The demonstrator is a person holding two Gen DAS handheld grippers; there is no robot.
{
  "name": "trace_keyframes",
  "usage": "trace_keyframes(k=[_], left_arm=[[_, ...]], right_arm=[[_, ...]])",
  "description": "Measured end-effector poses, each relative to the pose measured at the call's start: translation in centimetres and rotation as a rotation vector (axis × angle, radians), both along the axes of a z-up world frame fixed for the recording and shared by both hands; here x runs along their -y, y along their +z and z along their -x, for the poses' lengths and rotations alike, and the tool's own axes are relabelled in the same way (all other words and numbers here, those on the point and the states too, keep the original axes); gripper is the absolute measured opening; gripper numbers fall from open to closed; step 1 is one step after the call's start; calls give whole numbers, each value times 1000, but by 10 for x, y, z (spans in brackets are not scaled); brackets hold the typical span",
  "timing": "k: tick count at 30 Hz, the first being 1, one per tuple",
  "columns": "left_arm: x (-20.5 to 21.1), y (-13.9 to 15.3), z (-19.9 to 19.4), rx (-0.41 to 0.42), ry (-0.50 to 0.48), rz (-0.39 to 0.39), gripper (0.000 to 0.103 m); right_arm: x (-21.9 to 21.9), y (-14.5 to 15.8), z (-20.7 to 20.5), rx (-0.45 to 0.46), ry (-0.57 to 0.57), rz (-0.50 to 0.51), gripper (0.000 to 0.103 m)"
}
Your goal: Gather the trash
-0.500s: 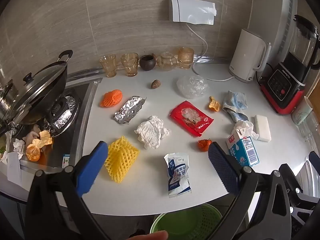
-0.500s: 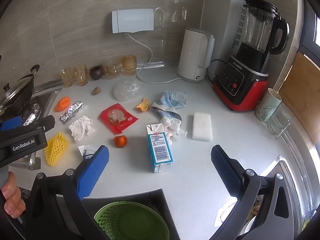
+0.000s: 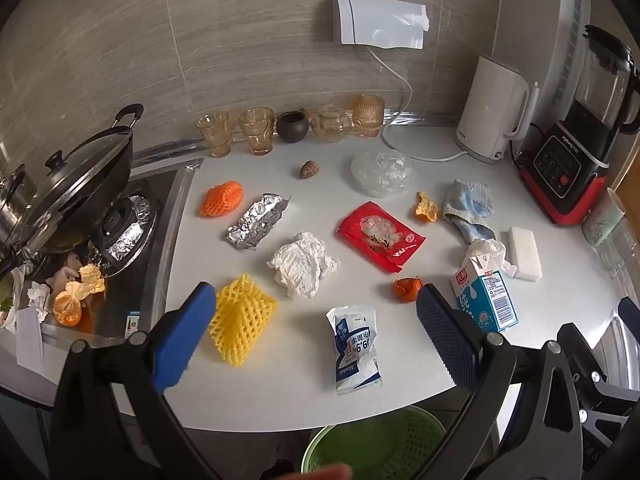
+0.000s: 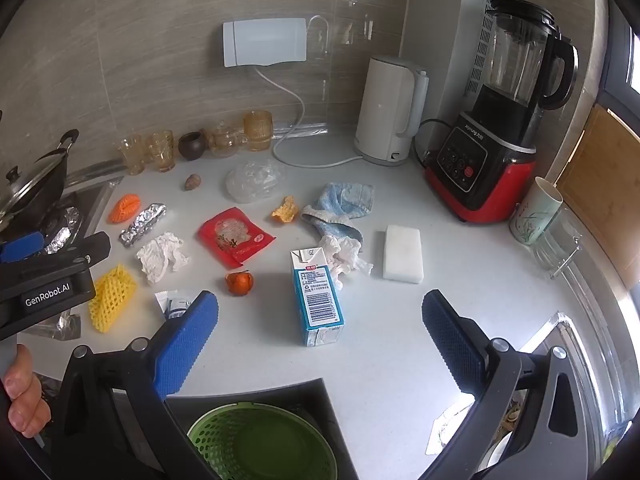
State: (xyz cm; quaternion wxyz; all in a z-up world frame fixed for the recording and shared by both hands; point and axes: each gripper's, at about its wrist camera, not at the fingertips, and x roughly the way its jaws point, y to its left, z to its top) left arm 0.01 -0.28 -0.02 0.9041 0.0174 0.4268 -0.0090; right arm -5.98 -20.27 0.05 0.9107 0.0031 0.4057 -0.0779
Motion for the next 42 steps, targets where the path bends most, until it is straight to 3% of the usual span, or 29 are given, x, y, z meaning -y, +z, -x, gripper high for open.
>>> trace_keyframes(k=[42], left_arm=[[-2,-5,6,-10,15,1,96]], right_arm=[[-2,-7,-3,-16,27,-15,101]])
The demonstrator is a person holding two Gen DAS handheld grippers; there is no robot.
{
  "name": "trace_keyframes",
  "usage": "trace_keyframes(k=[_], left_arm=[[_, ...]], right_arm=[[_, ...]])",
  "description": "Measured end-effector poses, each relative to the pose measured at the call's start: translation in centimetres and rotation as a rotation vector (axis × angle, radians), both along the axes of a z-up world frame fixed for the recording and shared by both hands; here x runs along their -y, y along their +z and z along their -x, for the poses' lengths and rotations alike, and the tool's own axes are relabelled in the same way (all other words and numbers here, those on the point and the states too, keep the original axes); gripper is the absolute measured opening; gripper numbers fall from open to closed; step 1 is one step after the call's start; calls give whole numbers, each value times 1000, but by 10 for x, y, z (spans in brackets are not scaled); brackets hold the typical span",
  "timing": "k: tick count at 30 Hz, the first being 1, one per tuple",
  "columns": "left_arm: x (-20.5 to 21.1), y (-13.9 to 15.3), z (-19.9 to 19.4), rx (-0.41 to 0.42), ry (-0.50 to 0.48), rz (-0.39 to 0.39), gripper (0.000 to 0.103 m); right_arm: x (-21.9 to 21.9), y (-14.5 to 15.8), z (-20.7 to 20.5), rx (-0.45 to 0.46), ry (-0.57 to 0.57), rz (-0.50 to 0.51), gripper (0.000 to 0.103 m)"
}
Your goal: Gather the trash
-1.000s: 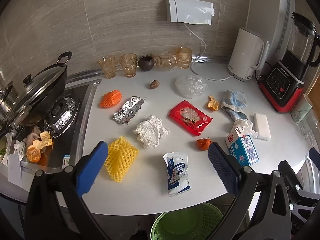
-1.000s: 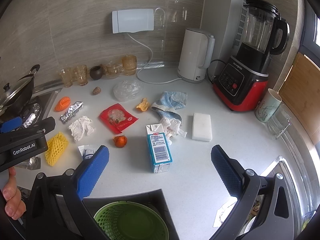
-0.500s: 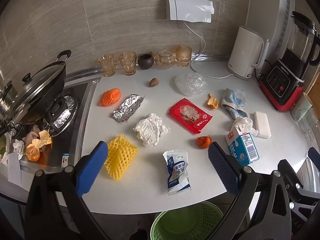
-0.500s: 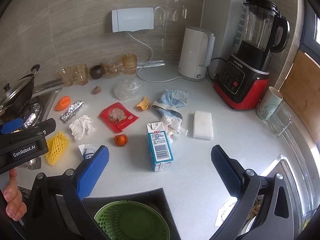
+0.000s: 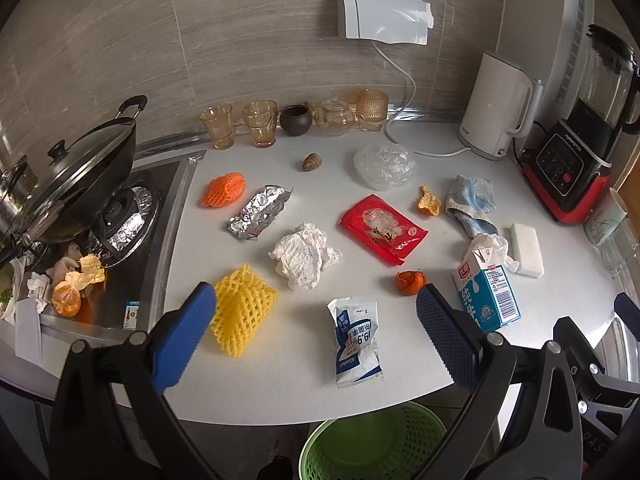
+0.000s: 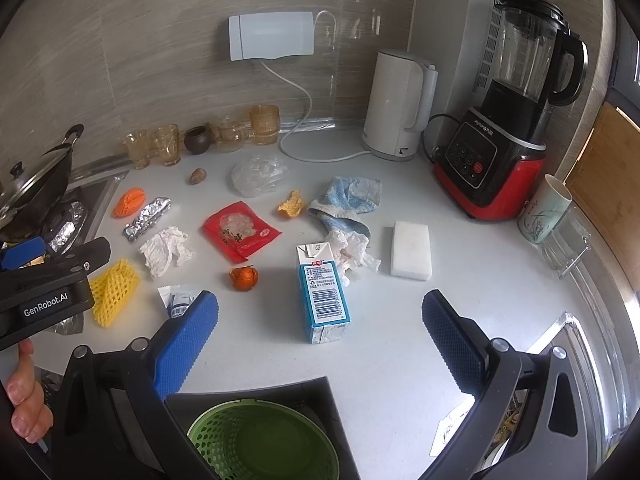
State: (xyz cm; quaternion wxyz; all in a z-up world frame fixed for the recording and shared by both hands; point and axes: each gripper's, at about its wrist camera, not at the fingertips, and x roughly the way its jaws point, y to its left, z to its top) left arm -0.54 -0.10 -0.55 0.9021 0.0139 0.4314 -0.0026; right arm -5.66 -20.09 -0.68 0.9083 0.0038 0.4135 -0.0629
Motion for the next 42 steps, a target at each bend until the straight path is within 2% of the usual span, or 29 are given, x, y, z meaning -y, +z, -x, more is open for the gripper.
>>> trace_keyframes(k=[36,42], left_arm=[[2,-1,1,-2,-17,1,96],[1,-3,2,4,-21,8,96]], right_arm=[[-3,-3,3,-1,-17,4,101],[-1,-7,3,0,7,-12,101]])
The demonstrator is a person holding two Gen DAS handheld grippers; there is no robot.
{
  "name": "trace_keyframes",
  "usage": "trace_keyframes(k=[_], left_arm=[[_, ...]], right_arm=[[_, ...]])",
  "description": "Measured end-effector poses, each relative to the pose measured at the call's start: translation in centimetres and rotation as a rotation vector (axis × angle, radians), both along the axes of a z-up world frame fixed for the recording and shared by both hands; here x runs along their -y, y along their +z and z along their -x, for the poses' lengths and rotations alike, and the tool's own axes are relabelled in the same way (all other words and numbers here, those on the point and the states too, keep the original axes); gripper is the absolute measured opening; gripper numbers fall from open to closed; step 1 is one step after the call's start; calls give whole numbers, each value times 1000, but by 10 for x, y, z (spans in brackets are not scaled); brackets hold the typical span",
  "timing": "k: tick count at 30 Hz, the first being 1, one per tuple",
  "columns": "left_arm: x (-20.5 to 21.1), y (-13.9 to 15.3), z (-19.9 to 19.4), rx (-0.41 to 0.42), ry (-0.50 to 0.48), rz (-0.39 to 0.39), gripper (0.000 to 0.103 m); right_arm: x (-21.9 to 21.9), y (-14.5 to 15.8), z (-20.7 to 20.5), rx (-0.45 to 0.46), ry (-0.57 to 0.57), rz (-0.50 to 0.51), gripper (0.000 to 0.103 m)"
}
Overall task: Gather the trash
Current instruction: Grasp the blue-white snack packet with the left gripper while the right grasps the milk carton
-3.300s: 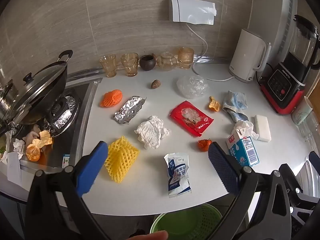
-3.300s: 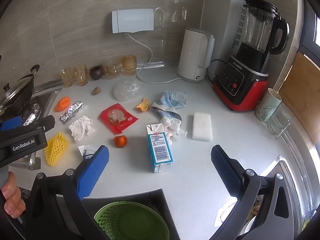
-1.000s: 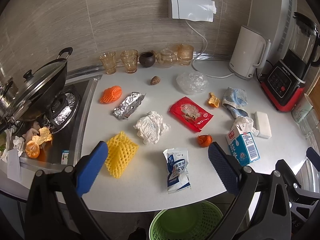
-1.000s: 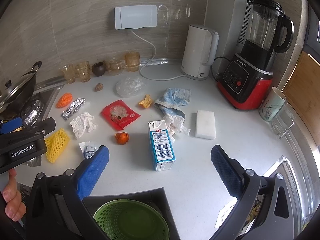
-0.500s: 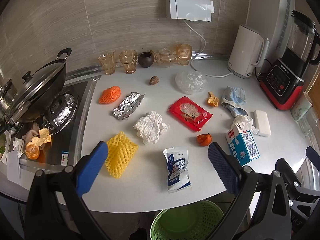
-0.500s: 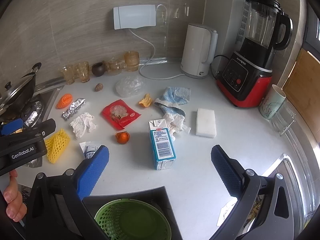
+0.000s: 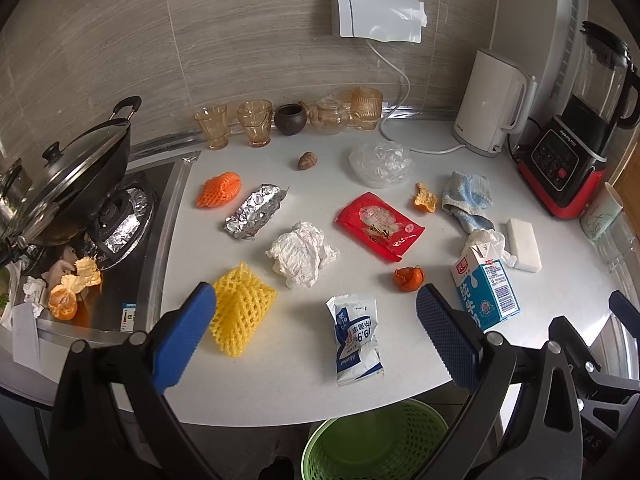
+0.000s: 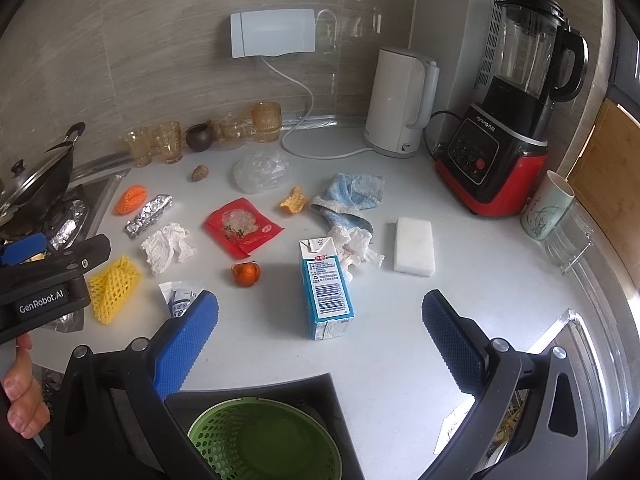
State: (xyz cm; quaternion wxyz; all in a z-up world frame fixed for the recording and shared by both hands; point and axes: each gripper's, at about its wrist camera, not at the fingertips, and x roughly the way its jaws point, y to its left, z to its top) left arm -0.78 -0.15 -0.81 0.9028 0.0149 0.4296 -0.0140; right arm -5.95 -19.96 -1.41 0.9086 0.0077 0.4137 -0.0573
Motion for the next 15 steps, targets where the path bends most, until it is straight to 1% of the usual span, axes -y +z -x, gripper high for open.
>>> trace_keyframes(k=[5,7,11,15], left_arm=[[-10,-10,2,-2,-19,20,96],[-17,-18,4,-8,-25,24,96],[-28,-35,9,-24,-25,26,96],[-27,-55,15,-53,-41,47,96]], right_arm=[[1,-16,-3,-32,27,2,101],[2,-25,-3,-43,31,12,101],[11,-45,-4,-58,45,-5,101],[25,-59,-2,-56,56,-29,101]])
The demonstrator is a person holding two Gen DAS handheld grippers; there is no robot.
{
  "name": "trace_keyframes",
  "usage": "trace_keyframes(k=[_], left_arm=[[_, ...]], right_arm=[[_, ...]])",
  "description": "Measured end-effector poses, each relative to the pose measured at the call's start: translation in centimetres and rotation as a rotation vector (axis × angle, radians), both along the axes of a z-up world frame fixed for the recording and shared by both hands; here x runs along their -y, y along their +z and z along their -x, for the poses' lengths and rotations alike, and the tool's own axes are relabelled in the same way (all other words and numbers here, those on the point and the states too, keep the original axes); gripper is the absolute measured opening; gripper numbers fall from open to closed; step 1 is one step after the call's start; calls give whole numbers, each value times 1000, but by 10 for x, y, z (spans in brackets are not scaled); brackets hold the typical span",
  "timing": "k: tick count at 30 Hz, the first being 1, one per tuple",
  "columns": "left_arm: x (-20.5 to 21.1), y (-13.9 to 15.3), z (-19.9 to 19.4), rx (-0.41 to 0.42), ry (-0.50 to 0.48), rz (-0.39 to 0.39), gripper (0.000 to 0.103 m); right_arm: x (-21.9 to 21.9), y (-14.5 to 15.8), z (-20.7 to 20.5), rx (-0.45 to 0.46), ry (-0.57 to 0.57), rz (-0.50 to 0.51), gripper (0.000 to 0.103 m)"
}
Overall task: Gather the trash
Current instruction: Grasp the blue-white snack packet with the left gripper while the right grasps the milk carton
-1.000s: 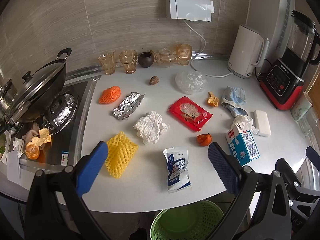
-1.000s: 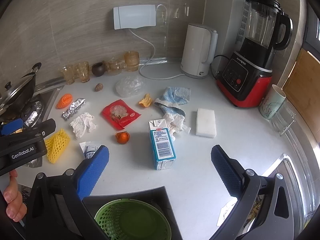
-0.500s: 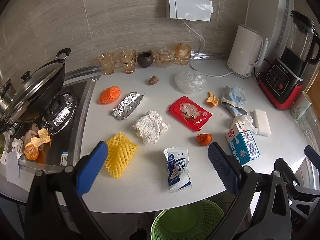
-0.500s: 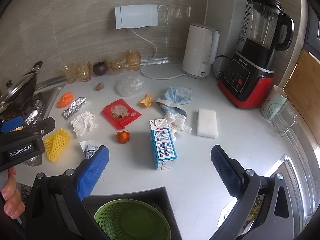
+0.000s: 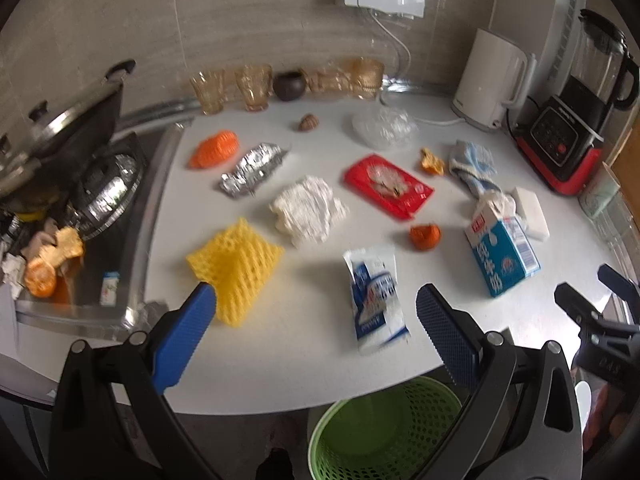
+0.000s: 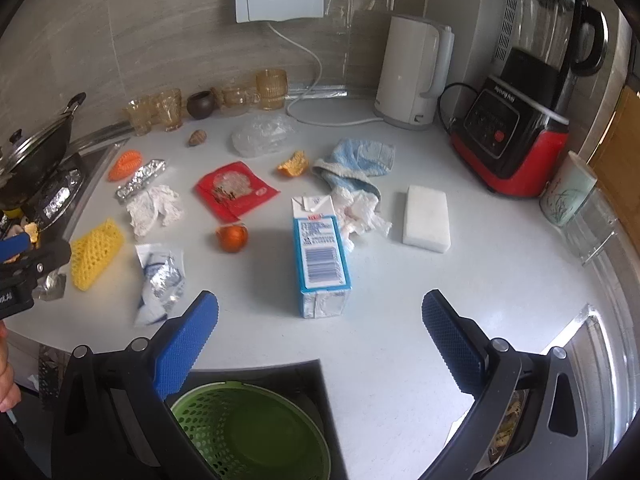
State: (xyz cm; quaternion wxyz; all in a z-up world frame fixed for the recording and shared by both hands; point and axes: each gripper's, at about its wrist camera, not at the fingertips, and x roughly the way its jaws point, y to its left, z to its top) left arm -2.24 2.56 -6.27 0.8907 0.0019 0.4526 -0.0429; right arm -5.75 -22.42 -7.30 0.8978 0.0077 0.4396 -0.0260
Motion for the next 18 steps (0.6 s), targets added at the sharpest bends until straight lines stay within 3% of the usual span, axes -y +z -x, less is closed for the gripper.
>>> trace_keyframes(k=[7,12,18], left_arm=[[43,-35,-1,-15,-55,-34,96],[65,-58,-20,-27,-38,-66,96],[74,-85,-39,-71,3,-100,84]], right_arm=[[21,-19,1,-15,45,-7,101],[32,-29,-5,-32,78,-26,101],[45,-38,-17,-47,108,-61,101]])
